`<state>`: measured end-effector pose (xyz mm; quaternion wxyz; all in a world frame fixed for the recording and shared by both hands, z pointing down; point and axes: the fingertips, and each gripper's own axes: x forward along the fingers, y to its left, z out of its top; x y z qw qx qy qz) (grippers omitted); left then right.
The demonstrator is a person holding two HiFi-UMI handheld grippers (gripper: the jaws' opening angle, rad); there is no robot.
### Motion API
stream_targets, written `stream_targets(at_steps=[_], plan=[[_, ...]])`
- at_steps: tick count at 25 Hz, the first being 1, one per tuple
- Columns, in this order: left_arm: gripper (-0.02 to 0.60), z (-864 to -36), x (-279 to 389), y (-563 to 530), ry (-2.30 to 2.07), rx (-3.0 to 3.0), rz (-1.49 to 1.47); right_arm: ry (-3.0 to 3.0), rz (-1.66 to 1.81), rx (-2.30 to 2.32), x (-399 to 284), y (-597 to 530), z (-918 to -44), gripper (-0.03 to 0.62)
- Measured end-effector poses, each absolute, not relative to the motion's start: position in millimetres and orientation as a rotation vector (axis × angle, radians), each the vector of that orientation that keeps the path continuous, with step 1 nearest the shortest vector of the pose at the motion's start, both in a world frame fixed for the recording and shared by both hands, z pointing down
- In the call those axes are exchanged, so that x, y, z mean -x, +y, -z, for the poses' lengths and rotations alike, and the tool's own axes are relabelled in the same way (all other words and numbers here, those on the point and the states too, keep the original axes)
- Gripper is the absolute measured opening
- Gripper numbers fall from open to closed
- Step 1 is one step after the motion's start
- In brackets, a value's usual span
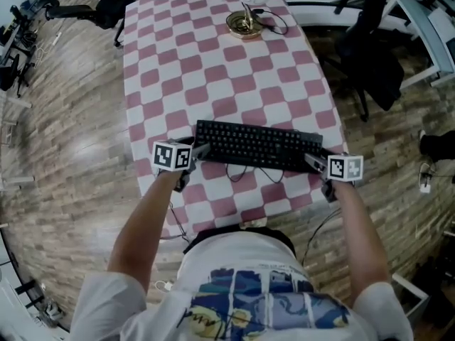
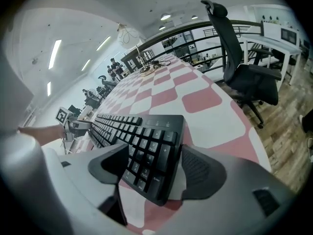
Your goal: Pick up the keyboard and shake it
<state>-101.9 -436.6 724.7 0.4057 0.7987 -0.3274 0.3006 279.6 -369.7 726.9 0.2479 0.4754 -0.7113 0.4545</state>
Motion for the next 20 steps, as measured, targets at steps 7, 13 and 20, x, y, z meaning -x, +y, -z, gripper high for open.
stream_targets(at_steps=[7, 13, 20], plan=[[0.268, -734.6, 95.2, -443.6, -0.774, -1.991, -0.762, -1.927, -1.291, -1.271, -276.2, -371.3, -737.0, 0.359], [0.268, -736.6, 92.1, -444.5, -0.738, -1.951, -0.804, -1.896, -1.287, -1.277, -277.3, -372.2, -740.5, 0.347], [0.265, -737.0, 91.4, -442.6, -0.776, -1.901, -0.801, -1.854, -1.261, -1.295, -276.2, -369.7, -740.4, 0.334]])
